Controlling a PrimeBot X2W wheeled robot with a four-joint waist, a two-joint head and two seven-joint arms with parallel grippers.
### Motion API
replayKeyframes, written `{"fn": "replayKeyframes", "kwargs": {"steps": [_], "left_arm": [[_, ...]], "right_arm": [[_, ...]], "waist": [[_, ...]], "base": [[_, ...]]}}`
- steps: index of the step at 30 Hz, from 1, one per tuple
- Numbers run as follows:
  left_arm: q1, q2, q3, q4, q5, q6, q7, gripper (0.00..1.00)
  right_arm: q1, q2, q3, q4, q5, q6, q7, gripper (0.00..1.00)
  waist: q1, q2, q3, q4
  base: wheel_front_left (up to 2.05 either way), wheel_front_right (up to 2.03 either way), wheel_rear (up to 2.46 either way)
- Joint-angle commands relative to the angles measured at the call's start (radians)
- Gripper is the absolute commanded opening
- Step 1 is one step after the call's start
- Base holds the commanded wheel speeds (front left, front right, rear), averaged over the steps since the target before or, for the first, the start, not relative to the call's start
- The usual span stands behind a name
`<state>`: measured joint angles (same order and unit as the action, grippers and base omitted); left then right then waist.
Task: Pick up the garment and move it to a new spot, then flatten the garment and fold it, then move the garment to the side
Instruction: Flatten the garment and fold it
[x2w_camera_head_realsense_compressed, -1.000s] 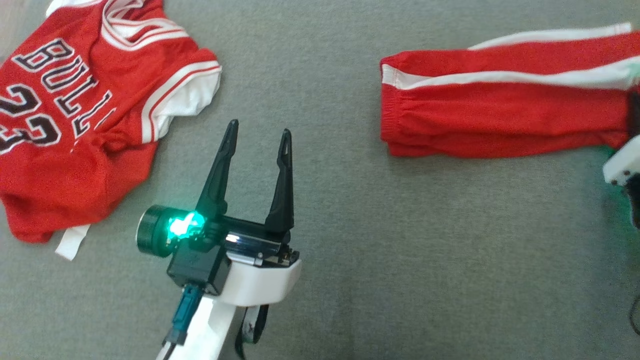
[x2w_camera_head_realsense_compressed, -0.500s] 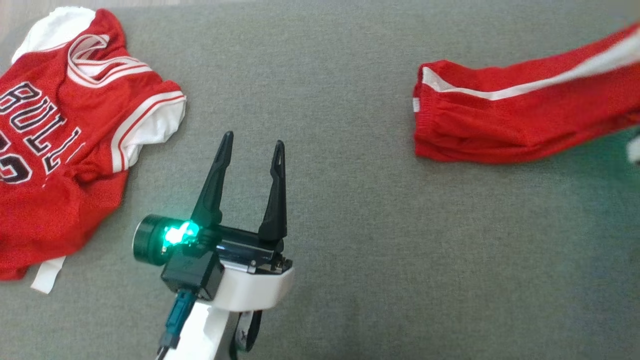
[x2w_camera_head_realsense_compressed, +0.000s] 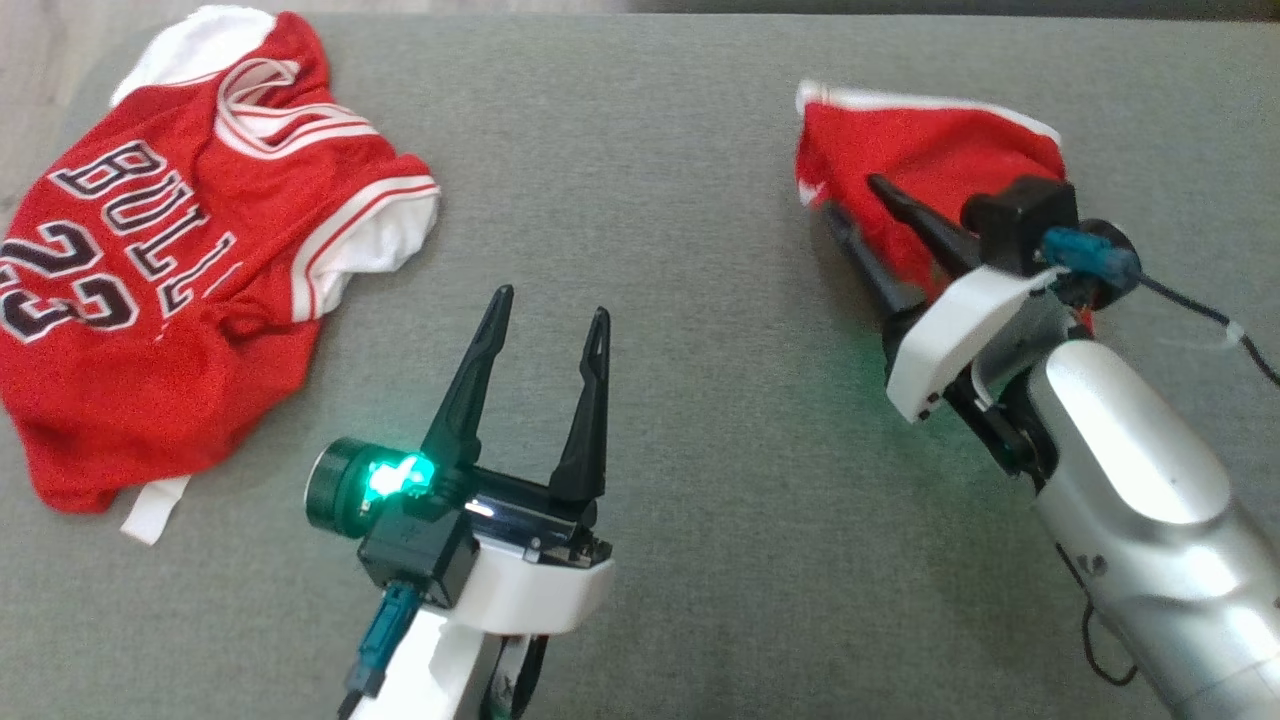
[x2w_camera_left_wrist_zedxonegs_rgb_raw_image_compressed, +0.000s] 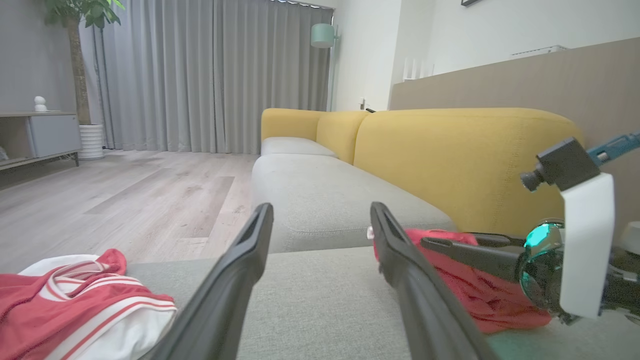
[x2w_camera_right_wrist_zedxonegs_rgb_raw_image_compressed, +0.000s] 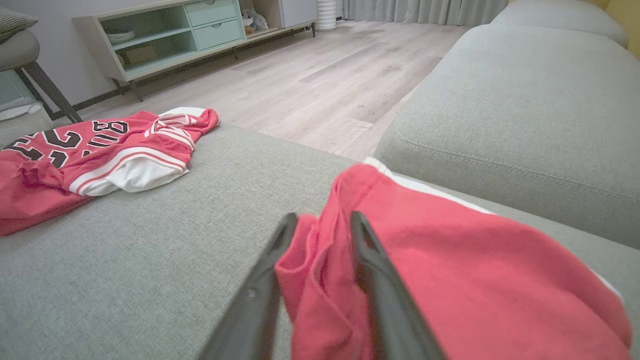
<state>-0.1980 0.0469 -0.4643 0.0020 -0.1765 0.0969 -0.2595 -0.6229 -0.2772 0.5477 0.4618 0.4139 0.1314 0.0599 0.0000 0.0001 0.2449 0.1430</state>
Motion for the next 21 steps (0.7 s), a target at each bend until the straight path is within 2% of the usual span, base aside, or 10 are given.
{"fn": "replayKeyframes", "kwargs": {"steps": [1,5,9,10,11,16,21], "left_arm": [[-0.013,0.003,0.022,-0.030,-0.004,0.007,-0.002,1.00],[-0.005,0.003,0.017,-0.038,-0.010,0.014,-0.002,1.00],[0.001,0.003,0.015,-0.049,-0.011,0.017,-0.002,1.00],[0.001,0.003,0.014,-0.052,-0.012,0.017,-0.002,1.00],[0.000,0.003,0.013,-0.054,-0.013,0.017,-0.002,1.00],[-0.005,0.003,0.009,-0.057,-0.013,0.017,-0.002,1.00],[-0.009,0.003,0.005,-0.053,-0.015,0.018,-0.002,1.00]], "right_arm": [[0.006,0.005,0.000,-0.032,0.007,-0.001,-0.015,1.00],[0.034,-0.010,-0.066,-0.056,0.002,-0.001,-0.073,1.00],[0.068,-0.026,-0.203,-0.076,-0.053,-0.001,-0.139,1.00],[0.077,-0.022,-0.233,-0.076,-0.064,-0.001,-0.152,0.95],[0.086,-0.017,-0.252,-0.076,-0.078,-0.001,-0.160,0.00],[0.100,0.039,-0.285,-0.044,-0.123,-0.001,-0.207,0.00],[0.092,0.100,-0.276,0.102,-0.187,-0.001,-0.265,0.00]], "waist": [[0.0000,-0.0001,-0.005,0.014],[0.0000,-0.0001,-0.013,0.027],[0.0000,-0.0001,-0.012,0.037],[0.0000,-0.0001,-0.010,0.041],[0.0000,-0.0001,-0.007,0.046],[0.0000,-0.0001,0.008,0.062],[0.0000,-0.0001,0.021,0.069]], "base": [[0.00,0.00,0.00],[0.00,0.00,0.00],[0.00,0.00,0.00],[0.00,0.00,0.00],[0.00,0.00,0.00],[0.00,0.00,0.00],[0.00,0.00,0.00]]}}
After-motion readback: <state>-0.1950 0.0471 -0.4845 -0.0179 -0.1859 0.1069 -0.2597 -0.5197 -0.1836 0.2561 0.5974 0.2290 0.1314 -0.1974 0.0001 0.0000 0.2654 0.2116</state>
